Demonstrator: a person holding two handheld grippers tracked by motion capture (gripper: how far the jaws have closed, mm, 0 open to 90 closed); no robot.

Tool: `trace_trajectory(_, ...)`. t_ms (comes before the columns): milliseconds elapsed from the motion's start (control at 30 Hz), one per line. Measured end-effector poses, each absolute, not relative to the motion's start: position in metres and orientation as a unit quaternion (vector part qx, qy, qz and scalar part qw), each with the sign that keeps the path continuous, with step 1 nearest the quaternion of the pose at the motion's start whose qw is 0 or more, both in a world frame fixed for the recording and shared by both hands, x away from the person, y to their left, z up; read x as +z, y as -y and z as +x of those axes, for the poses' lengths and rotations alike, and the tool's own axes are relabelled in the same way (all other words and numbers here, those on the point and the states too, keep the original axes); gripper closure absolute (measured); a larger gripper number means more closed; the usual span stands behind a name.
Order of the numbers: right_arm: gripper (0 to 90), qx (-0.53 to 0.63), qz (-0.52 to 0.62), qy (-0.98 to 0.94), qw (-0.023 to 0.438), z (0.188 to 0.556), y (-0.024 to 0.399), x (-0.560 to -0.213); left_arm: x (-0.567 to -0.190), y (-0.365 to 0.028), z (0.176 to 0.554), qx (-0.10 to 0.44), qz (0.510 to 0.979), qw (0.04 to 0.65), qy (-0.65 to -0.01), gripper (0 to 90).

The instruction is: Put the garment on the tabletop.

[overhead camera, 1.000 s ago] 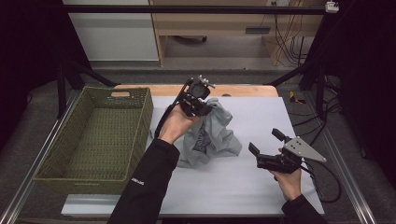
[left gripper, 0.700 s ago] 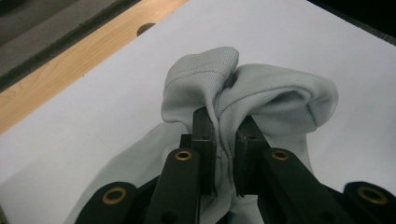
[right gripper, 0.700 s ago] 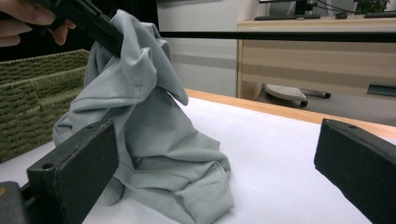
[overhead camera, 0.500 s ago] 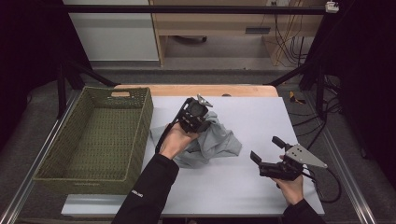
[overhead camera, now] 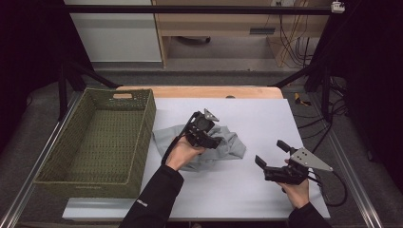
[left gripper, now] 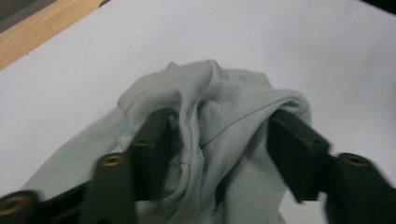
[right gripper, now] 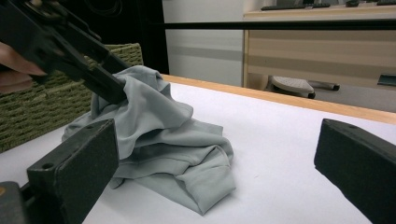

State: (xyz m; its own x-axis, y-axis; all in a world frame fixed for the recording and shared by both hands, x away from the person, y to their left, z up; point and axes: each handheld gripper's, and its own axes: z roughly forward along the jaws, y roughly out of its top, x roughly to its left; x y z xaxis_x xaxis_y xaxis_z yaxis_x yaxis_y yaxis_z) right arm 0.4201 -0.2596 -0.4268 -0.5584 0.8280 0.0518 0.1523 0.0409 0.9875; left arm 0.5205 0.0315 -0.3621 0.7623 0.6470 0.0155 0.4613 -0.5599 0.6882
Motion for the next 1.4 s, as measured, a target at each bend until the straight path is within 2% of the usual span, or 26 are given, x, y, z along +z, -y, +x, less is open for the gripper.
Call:
trace_trajectory(133, 0.5, 0.587, 0.379, -0.656, 0.285, 0.419, 0.260, -0.426, -0.347, -0.041, 0.509, 0.152, 0.858, 0.376, -0.316, 22.0)
trace_trajectory(333, 0.4, 0.585, 0.382, -0.655, 0.288, 0.420, 0.261, -0.425, -0.331, -0.060, 0.496, 0.152, 0.826, 0.437, -0.323, 10.5)
trace_trajectory(533, 0.4, 0.588, 0.380, -0.654, 0.286, 0.421, 0.262, -0.425, -0.336, -0.082, 0.481, 0.163, 0.794, 0.490, -0.321, 7.1)
trace_trajectory(700, 0.4, 0.587, 0.379, -0.656, 0.285, 0.421, 0.262, -0.425, -0.353, -0.103, 0.468, 0.156, 0.767, 0.531, -0.325, 5.0)
trace_trajectory(867, 0.4, 0.588, 0.385, -0.651, 0.286, 0.421, 0.263, -0.425, -0.370, -0.119, 0.450, 0.175, 0.742, 0.562, -0.321, 4.5)
trace_trajectory(1233, 0.4, 0.589, 0.381, -0.654, 0.282, 0.421, 0.266, -0.428, -0.393, -0.148, 0.429, 0.211, 0.708, 0.582, -0.341, 3.4)
trace_trajectory(1400, 0.4, 0.592, 0.378, -0.655, 0.280, 0.420, 0.268, -0.429, -0.402, -0.160, 0.425, 0.212, 0.704, 0.582, -0.348, 3.4)
